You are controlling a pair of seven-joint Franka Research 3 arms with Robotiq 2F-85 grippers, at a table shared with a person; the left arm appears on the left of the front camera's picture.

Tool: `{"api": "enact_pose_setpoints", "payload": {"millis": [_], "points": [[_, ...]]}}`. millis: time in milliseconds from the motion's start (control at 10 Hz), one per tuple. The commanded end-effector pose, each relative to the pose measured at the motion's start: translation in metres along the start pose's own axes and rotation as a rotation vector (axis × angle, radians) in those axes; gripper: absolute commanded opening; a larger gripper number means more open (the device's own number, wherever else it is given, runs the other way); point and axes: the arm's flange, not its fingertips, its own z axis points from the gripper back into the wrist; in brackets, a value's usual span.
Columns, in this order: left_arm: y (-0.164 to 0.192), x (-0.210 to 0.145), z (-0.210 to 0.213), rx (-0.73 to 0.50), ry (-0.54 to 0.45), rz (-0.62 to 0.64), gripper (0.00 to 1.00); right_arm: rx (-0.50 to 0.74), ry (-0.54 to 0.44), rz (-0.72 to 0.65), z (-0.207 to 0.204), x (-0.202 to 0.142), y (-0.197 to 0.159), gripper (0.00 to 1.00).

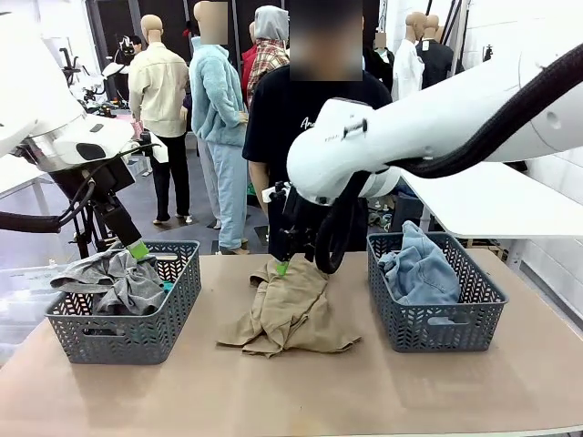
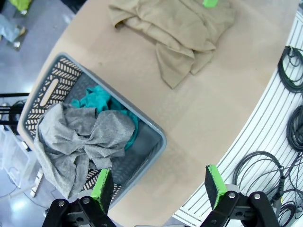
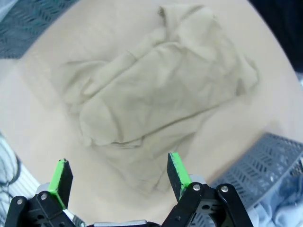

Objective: Sort the tops and bottoms.
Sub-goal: Lift clothes from the center of the table with your right hand.

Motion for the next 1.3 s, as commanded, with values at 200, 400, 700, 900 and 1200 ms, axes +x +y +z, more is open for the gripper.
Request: {"api": "enact_pose_setpoints", "payload": {"millis": [200,400,700,900,1200], "points": [[0.000,-0.002,0.001,-0.002,0.002,-0.017,1.00,-0.268,0.107,-0.210,-0.034,0.069,0.010,1.00],[0.000,-0.002,0.001,-0.002,0.002,-0.017,1.00,-0.270,0.170,-0.257,-0.060,0.094,-0.006,1.00],[0.000,-0.002,0.001,-0.002,0.002,-0.017,1.00,-0.195,0.181,-0.313,-0.084,0.113,-0.030,1.00],[0.000,-0.002,0.001,-0.002,0.002,-0.017,1.00,-0.179,0.210,-0.335,-0.105,0.118,-0.039,1.00],[0.000,-0.002,0.001,-0.002,0.002,-0.017,1.00,-0.163,0.268,-0.368,-0.133,0.113,-0.042,1.00]]}}
